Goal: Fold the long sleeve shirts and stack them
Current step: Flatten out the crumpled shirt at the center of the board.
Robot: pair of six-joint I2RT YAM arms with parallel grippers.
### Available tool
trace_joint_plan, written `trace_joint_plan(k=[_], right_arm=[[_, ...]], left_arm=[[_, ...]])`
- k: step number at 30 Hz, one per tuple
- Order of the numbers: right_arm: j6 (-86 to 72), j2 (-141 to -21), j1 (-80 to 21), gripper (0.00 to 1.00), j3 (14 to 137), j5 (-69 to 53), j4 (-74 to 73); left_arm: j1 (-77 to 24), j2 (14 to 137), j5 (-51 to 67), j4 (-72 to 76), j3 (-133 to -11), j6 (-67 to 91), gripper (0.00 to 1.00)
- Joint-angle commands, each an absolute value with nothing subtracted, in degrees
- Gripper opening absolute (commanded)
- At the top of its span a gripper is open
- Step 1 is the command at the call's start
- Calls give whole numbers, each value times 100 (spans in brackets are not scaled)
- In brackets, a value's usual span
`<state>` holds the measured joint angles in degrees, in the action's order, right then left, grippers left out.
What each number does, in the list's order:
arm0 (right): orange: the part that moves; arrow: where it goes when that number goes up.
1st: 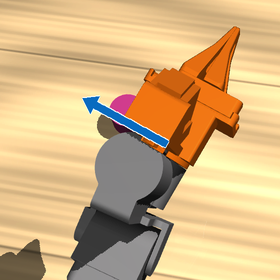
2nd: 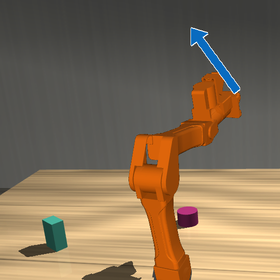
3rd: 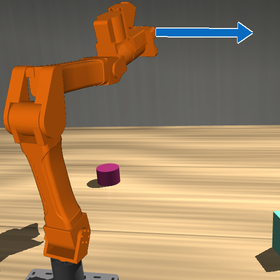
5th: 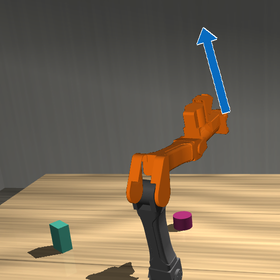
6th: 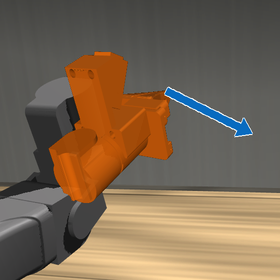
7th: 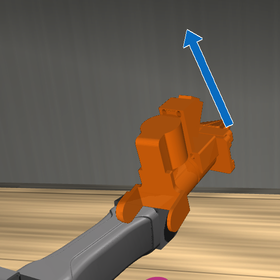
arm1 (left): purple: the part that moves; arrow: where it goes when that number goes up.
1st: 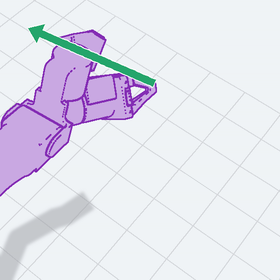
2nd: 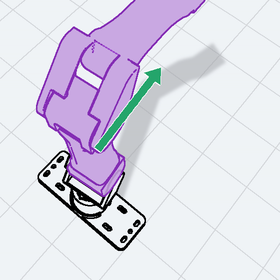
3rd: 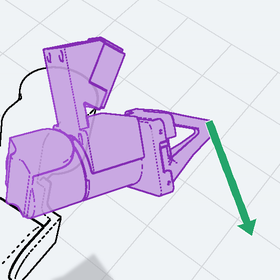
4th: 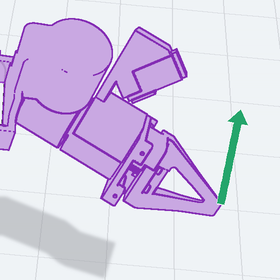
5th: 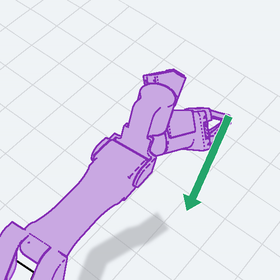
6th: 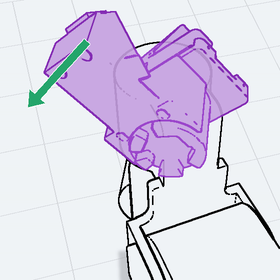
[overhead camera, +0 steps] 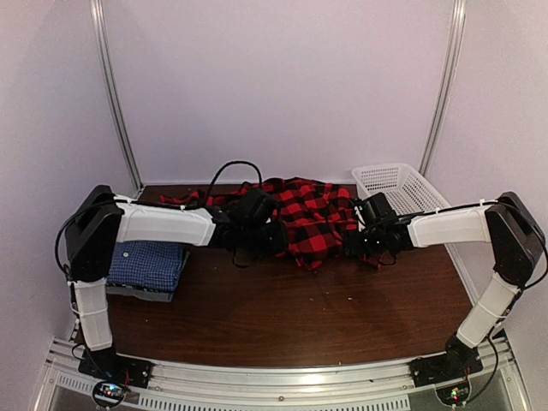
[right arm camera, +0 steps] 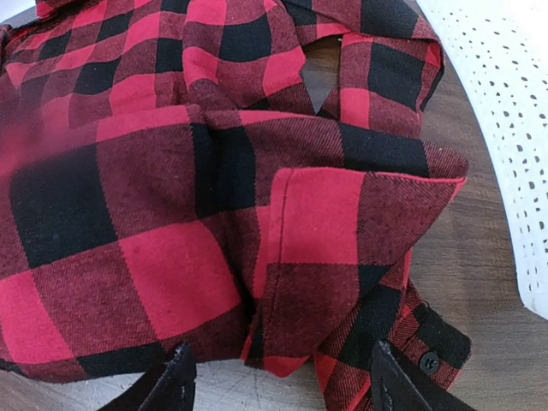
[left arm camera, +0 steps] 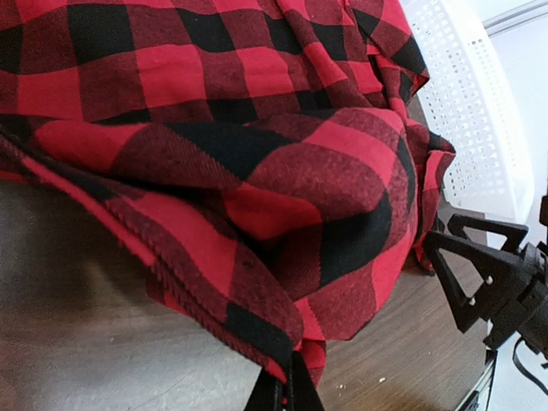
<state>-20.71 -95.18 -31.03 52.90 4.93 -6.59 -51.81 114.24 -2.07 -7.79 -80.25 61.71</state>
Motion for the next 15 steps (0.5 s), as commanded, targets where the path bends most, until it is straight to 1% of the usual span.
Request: trace_joint_plan(k=[1,5,9,15], right_arm=[[-1954,-9517,-3069,71,5424,515,-848],[-1949,-9368,-3107,71,5453,288,-982],[-1998,-9252,-3305,70,5465,102,-1144],[-2132,-9028,-3832,72,5290,279,-1230]], left_arm=[[-5155,10362,-260,-1243,-7711,5657,0],[-5073,9662,89,-1856,-7363,5402,0],[-4818,9011,779,-2002,-6662,5326,0],[-4434,8540,1013,-2186,-5633,5234,0]])
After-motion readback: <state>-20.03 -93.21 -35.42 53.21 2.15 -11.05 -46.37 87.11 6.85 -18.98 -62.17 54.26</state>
